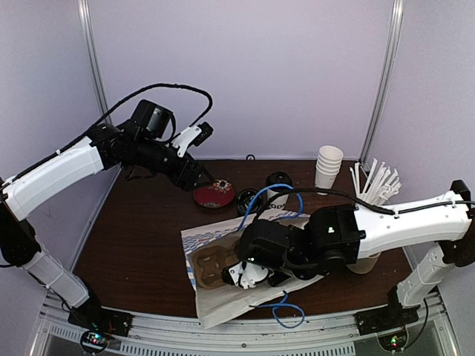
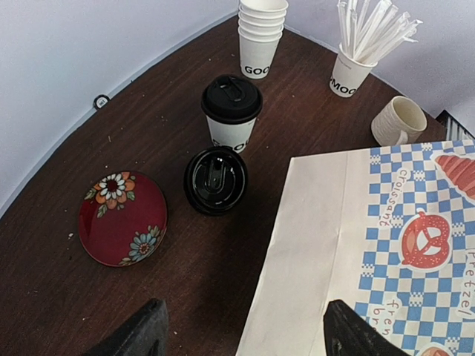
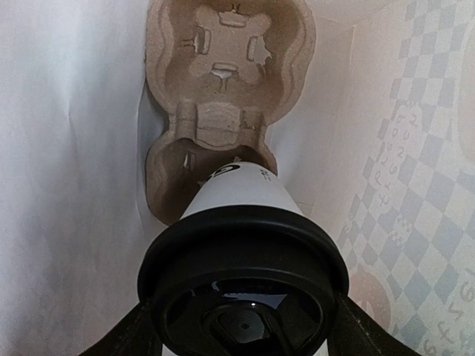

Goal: Pack the takeout coffee

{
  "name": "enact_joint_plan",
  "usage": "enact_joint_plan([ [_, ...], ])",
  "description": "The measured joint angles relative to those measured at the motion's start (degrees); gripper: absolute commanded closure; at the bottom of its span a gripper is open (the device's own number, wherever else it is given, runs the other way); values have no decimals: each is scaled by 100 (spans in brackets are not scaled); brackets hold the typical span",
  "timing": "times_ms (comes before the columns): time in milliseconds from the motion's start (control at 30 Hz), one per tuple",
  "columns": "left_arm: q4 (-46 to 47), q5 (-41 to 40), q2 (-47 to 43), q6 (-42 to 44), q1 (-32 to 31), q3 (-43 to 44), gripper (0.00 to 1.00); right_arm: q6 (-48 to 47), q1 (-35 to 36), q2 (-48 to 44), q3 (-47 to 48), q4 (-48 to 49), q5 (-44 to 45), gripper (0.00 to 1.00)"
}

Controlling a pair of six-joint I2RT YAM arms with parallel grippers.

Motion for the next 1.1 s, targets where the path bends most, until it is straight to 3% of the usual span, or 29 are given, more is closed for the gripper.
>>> enact_joint_plan([
  [1100,92,31,-120,2,4,-293,25,249,-678,208,-68,337,-879,37],
])
